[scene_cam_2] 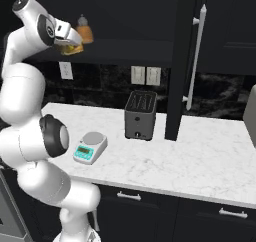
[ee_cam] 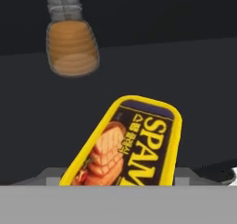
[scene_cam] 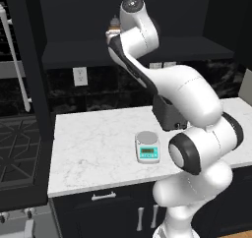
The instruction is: Pick the canned food and place it on the digital scale for weighing, and close the cabinet.
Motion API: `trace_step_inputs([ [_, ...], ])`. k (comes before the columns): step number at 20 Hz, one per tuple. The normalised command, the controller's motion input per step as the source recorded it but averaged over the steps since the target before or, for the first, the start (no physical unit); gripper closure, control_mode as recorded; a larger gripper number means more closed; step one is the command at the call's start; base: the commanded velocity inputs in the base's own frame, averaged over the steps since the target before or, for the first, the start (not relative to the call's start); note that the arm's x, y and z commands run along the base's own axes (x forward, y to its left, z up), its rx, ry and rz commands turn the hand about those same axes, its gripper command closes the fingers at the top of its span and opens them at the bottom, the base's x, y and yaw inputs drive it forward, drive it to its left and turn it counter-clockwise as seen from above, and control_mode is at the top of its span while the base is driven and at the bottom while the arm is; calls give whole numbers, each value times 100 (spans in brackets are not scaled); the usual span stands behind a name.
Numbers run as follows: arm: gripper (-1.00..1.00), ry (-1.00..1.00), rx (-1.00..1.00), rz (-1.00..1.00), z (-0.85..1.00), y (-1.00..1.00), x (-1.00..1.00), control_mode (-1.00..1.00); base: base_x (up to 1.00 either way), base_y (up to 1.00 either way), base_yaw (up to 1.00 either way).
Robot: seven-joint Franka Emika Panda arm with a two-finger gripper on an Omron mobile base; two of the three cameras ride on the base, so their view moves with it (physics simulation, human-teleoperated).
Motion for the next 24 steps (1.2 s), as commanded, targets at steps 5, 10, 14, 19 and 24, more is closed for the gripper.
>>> trace_step_inputs([
  [5,100,8,0,6,1,-10,-100,-100,0,0,0],
  [10,100,1,1,21,-23,-20,-100,-100,0,0,0],
  [14,100,-1,10,36,-66,-55,-100,-100,0,0,0],
  [19,100,2,17,56,-81,-77,-100,-100,0,0,0],
  [24,100,0,9,66,-90,-51,-63,-100,0,0,0],
])
